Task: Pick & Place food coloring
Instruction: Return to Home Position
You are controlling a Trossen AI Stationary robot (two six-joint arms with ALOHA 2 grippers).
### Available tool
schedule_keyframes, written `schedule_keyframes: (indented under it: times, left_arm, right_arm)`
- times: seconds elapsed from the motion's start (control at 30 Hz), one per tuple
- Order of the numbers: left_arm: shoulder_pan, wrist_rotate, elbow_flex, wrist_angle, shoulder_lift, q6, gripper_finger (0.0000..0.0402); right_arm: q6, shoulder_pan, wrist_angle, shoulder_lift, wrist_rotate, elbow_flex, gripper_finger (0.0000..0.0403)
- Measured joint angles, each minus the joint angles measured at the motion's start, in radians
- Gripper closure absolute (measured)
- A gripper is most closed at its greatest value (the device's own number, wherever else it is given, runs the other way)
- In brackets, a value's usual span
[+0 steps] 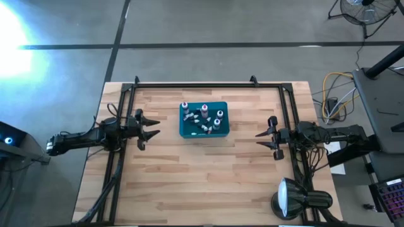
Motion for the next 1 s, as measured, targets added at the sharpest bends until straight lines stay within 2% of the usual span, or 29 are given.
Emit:
schedule_keyframes:
  times: [0.43, 1.0]
  left_arm:
    - [0.0, 0.0, 0.0, 0.001, 0.0, 0.0, 0.0223]
    - [0.0, 0.0, 0.002, 0.002, 0.0, 0.0, 0.0223]
  right_arm:
    - [0.0, 0.0, 0.0, 0.0, 0.0, 0.0, 0.0268]
    - [-0.006, 0.0, 0.0, 0.0, 0.0, 0.0, 0.0278]
